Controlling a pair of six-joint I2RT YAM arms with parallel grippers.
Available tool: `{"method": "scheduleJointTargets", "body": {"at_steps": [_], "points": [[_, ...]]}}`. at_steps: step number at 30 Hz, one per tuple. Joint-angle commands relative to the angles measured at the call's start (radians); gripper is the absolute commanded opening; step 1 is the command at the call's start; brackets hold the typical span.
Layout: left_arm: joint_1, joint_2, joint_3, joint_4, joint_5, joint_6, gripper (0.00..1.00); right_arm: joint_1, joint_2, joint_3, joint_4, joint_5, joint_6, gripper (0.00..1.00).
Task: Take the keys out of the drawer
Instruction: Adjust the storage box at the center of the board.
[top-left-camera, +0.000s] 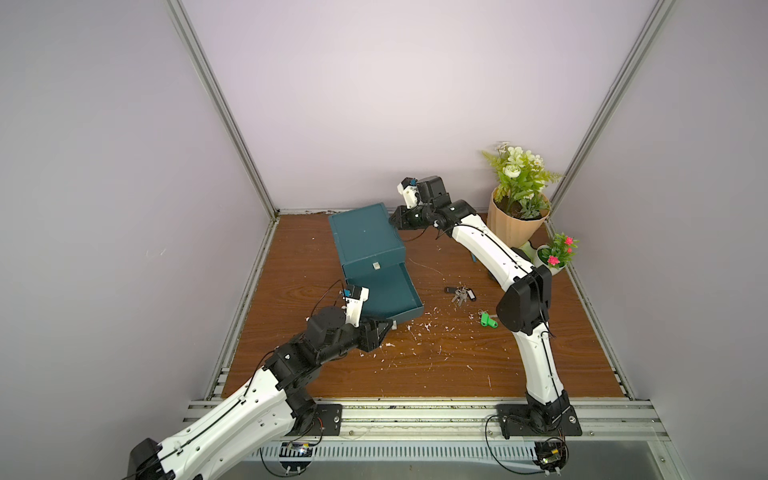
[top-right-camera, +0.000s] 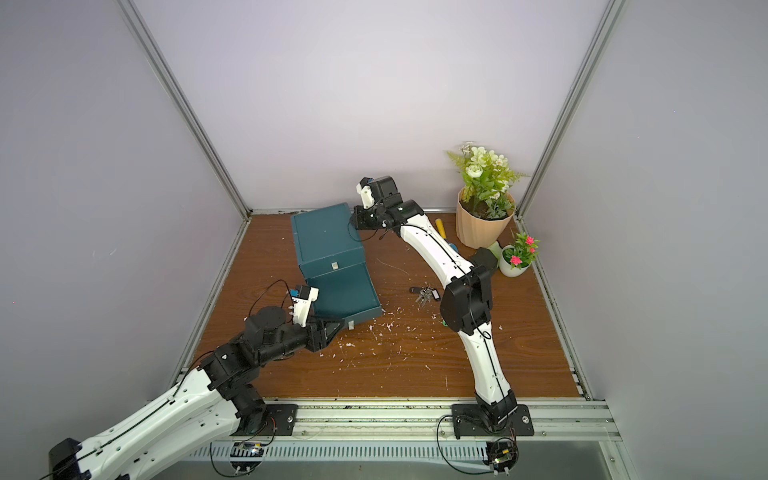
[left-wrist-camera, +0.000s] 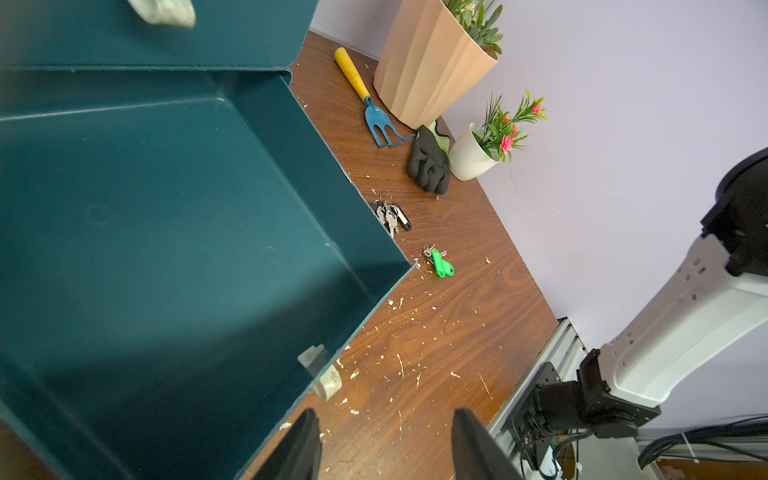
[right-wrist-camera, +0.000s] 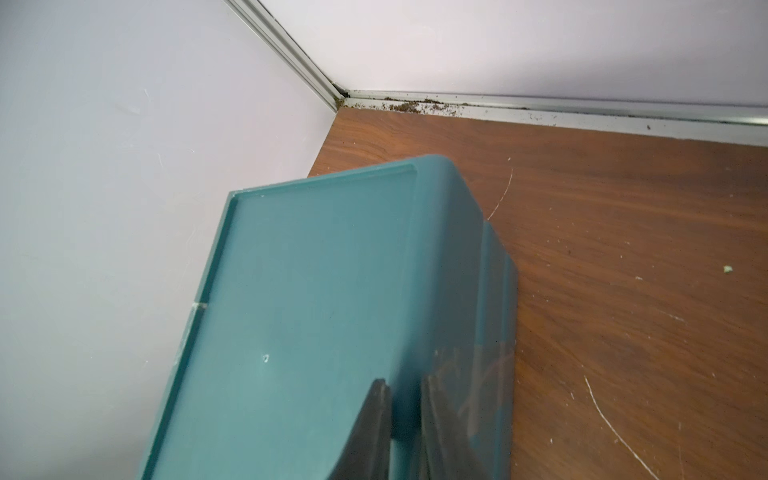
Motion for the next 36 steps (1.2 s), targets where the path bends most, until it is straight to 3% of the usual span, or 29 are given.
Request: {"method": "scheduleJointTargets", "body": {"at_steps": [1,9,23,36], "points": [[-0.01,-0.021,0.02,-0.037,0.026,0.025,0.55,0.041,-0.092,-0.071,-0.076,0.021,-0.011,0.19],[-0.011,-0.054,0.04,-0.128,0.049,0.029,0.55,0.096,-0.224,-0.26,-0.034,0.053,0.07,0.18],[-0.011,-0.145,-0.005,-0.209,0.012,-0.073,0.54,0.182,-0.294,-0.339,-0.022,0.041,0.171,0.19],[-0.011,-0.17,0.005,-0.391,-0.01,-0.203,0.26,0.175,-0.279,-0.226,-0.058,0.136,0.101,0.24]]}}
